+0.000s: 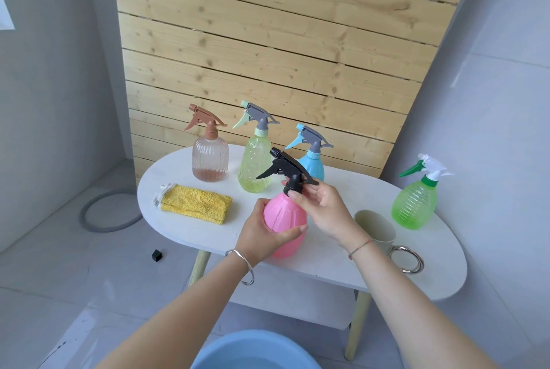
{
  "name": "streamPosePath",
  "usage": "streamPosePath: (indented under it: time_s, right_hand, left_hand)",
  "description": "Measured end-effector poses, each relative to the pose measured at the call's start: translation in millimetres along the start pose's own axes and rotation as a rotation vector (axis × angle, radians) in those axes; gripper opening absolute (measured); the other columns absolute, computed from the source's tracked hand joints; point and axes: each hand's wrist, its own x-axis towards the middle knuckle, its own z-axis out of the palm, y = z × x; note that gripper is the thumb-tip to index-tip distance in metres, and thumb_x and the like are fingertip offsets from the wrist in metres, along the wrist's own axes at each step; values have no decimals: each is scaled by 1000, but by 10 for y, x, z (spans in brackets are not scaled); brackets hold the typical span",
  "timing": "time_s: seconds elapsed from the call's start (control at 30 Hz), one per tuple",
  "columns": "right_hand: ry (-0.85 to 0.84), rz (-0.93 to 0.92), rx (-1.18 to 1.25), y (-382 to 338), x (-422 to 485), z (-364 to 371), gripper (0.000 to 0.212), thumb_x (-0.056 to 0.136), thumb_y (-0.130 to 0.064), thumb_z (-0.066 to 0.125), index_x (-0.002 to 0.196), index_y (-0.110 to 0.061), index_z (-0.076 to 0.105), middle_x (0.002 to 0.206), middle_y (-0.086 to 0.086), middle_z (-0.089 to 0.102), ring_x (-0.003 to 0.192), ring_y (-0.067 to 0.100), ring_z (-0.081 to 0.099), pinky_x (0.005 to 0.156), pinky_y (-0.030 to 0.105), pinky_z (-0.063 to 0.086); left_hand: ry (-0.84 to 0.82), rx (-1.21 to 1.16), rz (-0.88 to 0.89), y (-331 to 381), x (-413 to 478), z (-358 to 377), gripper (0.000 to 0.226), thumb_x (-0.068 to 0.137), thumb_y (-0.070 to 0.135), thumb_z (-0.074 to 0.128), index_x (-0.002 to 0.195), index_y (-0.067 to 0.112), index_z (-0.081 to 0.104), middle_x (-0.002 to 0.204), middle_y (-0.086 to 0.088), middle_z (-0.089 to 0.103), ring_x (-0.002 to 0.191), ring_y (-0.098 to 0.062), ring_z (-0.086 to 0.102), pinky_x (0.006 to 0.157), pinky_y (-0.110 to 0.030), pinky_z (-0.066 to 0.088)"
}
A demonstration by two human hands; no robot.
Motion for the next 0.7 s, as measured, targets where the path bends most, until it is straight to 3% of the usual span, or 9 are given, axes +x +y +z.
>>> streamPosePath:
  time_s: [0.17, 0.33, 0.5, 0.7]
  right_hand:
    - [-77, 40, 38, -34, 19, -77, 30, 91, -4, 59, 120, -9, 58, 121, 8, 66, 117, 14, 59, 103, 25, 43]
    - [-123, 44, 71, -163, 80, -203, 28, 93, -6, 55, 121, -8, 60, 123, 2, 64, 117, 6, 58, 97, 17, 43]
    - [-137, 73, 32, -106, 42, -185, 38, 90, -4, 60, 128, -5, 55, 123, 6, 65, 116, 12, 59, 99, 22, 45]
    - [-90, 63, -27, -60, 30, -141, 33, 86, -6, 66, 119, -13, 62, 117, 5, 68, 114, 17, 61, 103, 32, 45]
  left_hand:
    - [-37, -15, 3, -29, 17, -15, 86, 42, 71, 76, 112, 28, 50, 104, 11, 64, 95, -5, 62, 76, -22, 51]
    - [-132, -14, 9, -70, 97, -87, 85, 45, 67, 79, 117, 30, 54, 106, 9, 67, 98, -9, 65, 86, -31, 55]
    - [-128, -34, 25, -62, 76, -68, 84, 46, 67, 78, 118, 31, 53, 106, 10, 67, 97, -6, 64, 82, -25, 54]
    - [-127, -31, 29, -75, 77, -63, 88, 46, 67, 77, 121, 31, 51, 108, 11, 65, 98, -6, 63, 82, -24, 53]
